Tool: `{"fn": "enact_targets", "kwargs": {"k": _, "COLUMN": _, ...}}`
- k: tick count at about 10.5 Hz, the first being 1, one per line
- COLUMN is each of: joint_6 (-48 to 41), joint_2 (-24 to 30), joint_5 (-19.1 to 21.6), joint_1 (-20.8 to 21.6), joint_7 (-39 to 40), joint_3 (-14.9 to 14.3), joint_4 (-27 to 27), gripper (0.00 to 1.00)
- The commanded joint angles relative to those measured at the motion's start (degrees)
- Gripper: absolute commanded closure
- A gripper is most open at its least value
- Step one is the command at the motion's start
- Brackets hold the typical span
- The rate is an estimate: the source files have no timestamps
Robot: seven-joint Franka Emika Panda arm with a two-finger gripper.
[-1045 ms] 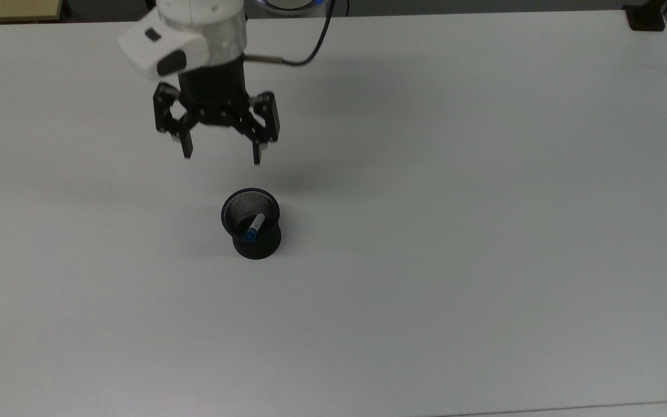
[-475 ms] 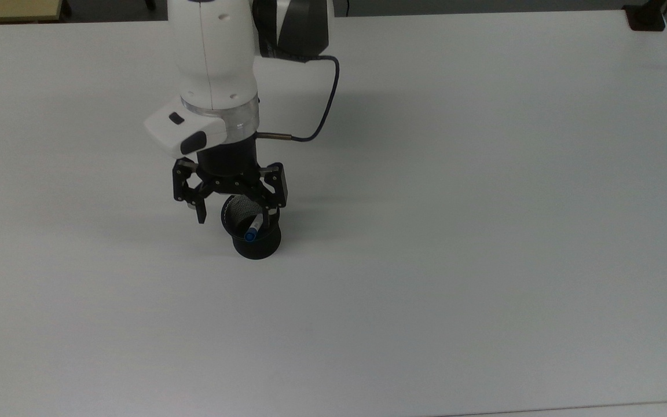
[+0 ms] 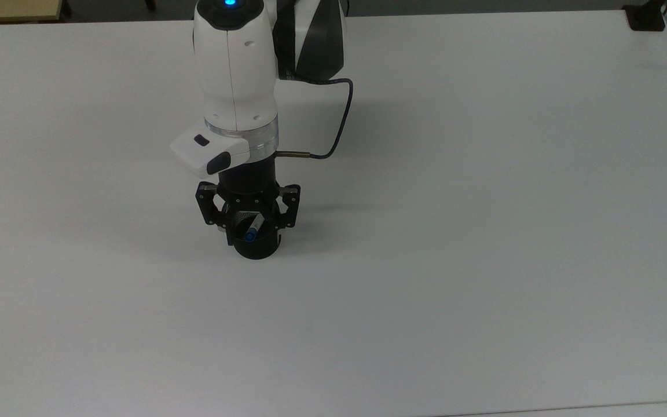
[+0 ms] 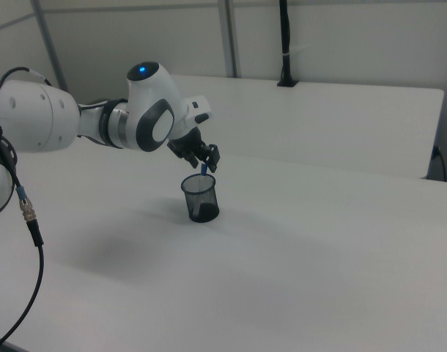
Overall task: Remove the marker
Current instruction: 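Close the gripper on the blue-capped marker inside the cup, then lift the marker straight up out of the pen cup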
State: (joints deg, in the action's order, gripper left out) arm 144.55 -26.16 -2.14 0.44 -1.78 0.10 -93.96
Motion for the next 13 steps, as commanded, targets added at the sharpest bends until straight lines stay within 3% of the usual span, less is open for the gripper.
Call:
{"fn": "enact_targets", "kwargs": {"k": 1, "joint_6": 1.96, "joint_2": -0.03, "joint_5": -0.67, "joint_1": 0.26, "joint_7": -1.04, "joint_3": -0.19, "joint_4": -0.34, "gripper": 0.63}}
{"fn": "enact_targets", "kwargs": {"k": 7, "joint_6": 1.78, "joint_2": 0.5, "joint_5": -0.5, "joint_1": -0.09, "joint_7": -0.95, "joint_3": -0.19, "joint_4": -0.34, "gripper": 0.89}}
{"fn": "enact_targets", "kwargs": {"k": 10, "joint_6": 1.43, "joint_2": 1.9, "joint_5": -0.5, "joint_1": -0.18, "joint_7": -0.95, "joint_3": -0.28, "joint_4": -0.26, "gripper": 0.93}}
{"fn": "enact_targets", "kwargs": {"k": 13, "joint_6": 1.08, "joint_2": 7.85, "joint_5": 0.11, "joint_1": -0.27, "joint_7": -1.04, "joint_3": -0.46, "joint_4": -0.78, "gripper": 0.92}}
